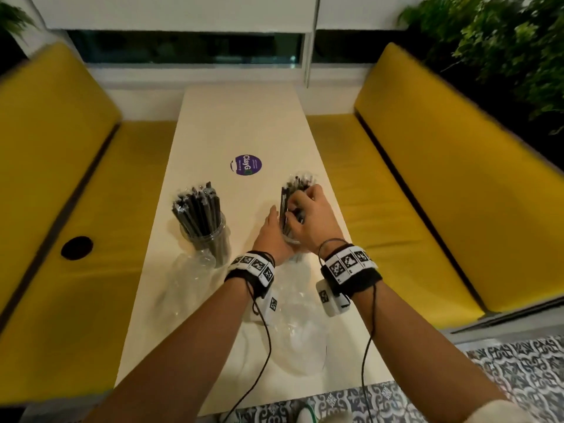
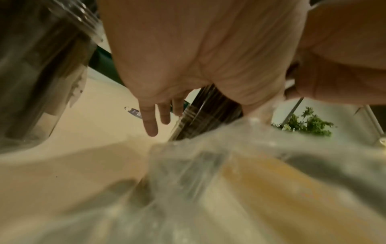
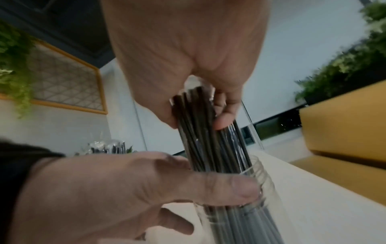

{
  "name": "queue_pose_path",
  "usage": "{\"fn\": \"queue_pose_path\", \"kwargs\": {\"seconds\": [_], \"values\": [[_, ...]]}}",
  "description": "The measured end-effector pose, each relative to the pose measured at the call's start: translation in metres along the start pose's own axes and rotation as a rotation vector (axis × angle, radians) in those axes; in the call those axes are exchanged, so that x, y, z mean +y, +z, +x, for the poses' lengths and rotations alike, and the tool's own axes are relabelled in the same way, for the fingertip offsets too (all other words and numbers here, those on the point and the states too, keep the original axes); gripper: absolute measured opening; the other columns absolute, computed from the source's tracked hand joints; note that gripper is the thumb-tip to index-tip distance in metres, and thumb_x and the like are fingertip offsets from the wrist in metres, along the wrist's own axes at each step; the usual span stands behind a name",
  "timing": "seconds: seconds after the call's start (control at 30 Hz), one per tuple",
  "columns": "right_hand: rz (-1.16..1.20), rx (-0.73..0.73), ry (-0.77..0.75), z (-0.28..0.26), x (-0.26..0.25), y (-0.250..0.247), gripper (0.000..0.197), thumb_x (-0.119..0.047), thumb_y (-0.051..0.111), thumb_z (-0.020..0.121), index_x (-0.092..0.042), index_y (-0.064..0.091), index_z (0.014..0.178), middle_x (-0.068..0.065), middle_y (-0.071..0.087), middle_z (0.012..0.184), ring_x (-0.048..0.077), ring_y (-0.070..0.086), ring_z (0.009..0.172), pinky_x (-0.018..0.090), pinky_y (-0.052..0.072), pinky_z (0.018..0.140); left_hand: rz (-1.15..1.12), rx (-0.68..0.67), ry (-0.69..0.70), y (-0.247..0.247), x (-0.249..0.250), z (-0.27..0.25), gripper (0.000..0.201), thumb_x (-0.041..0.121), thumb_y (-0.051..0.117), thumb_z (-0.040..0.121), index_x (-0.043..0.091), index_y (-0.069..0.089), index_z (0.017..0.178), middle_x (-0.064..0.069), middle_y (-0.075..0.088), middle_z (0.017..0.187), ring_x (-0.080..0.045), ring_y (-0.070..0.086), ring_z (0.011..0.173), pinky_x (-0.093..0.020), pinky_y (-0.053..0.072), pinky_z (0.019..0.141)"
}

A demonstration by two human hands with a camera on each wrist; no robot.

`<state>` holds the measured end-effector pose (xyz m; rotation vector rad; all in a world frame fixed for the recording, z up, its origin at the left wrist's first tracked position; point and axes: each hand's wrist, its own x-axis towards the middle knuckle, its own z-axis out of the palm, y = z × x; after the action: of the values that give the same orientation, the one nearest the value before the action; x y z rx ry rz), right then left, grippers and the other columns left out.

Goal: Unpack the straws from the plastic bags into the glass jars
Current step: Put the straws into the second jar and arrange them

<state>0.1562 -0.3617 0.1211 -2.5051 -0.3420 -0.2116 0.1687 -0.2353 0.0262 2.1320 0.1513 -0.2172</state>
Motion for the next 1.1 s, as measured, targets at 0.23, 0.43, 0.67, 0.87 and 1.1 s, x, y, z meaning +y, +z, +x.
{"fn": "queue_pose_path", "kwargs": {"seconds": [0.23, 0.43, 0.67, 0.87, 1.1], "values": [[0.140, 0.348, 0.109, -0.011, 0.005, -0.002, 0.032, -0.025, 0.068, 0.094, -0.022, 0.062, 0.125, 0.005, 0.049, 0.122, 0.014, 0.051, 0.105, 0.030, 0.056, 0.093, -0.012, 0.024, 0.121, -0.002, -0.013, -0.003, 0.083, 0.065, 0.087, 0.062, 0.042, 0.051, 0.134, 0.008, 0.066, 0.128, -0.017, 0.067, 0.119, -0.044, 0.060, 0.098], [-0.242, 0.431, 0.065, -0.017, -0.003, -0.015, 0.053, -0.065, 0.059, 0.089, -0.040, 0.057, 0.136, 0.005, 0.048, 0.139, 0.026, 0.044, 0.120, 0.039, 0.041, 0.095, -0.046, -0.021, 0.150, -0.005, -0.021, 0.004, 0.093, 0.066, 0.091, 0.058, 0.039, 0.052, 0.138, 0.009, 0.066, 0.130, -0.014, 0.070, 0.116, -0.041, 0.060, 0.096], [-0.044, -0.002, 0.168, 0.020, 0.005, -0.009, 0.062, -0.042, 0.071, 0.091, -0.036, 0.047, 0.148, 0.009, 0.042, 0.147, 0.030, 0.047, 0.127, 0.046, 0.048, 0.108, -0.115, 0.000, 0.100, -0.007, -0.010, -0.008, 0.098, 0.051, 0.097, 0.059, 0.030, 0.050, 0.143, 0.007, 0.062, 0.136, -0.020, 0.063, 0.126, -0.044, 0.053, 0.109], [0.116, 0.266, 0.086, 0.016, -0.004, -0.011, 0.016, -0.014, 0.067, 0.094, -0.015, 0.064, 0.110, 0.003, 0.051, 0.116, 0.013, 0.053, 0.094, 0.027, 0.054, 0.084, -0.140, -0.021, 0.064, -0.005, -0.012, -0.003, 0.109, 0.062, 0.092, 0.049, 0.031, 0.048, 0.144, 0.008, 0.065, 0.137, -0.019, 0.066, 0.124, -0.046, 0.053, 0.110], [-0.308, 0.327, 0.165, 0.014, -0.005, -0.012, 0.054, -0.073, 0.051, 0.089, -0.041, 0.053, 0.131, 0.004, 0.048, 0.134, 0.027, 0.044, 0.121, 0.043, 0.038, 0.096, -0.151, -0.032, 0.075, -0.004, -0.015, -0.001, 0.106, 0.059, 0.093, 0.052, 0.028, 0.049, 0.143, 0.006, 0.064, 0.137, -0.018, 0.067, 0.122, -0.044, 0.054, 0.108]]}}
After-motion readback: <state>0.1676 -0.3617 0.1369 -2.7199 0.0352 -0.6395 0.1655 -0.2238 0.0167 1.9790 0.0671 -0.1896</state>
